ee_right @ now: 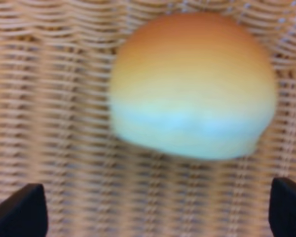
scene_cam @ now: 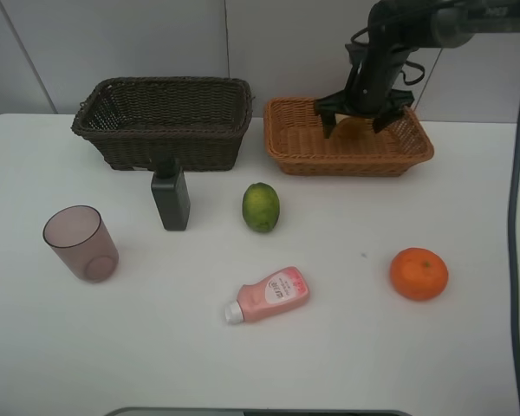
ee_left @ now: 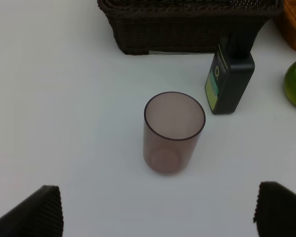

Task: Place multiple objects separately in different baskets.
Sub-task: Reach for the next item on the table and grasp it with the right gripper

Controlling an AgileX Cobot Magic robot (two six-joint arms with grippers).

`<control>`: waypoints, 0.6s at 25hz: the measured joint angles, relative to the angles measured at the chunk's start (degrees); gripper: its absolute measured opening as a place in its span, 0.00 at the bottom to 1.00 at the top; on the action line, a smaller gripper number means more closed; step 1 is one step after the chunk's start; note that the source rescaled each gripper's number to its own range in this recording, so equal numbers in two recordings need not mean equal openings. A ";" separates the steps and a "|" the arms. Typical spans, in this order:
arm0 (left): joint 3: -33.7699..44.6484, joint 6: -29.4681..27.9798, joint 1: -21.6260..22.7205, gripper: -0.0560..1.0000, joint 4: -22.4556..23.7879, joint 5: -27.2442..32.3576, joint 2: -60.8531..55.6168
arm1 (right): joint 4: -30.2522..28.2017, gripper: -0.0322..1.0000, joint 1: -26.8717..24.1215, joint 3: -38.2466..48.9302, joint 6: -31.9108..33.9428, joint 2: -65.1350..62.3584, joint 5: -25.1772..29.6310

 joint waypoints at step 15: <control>0.00 0.00 0.00 1.00 0.00 0.00 0.00 | 5.27 1.00 12.37 11.76 2.60 -13.17 8.62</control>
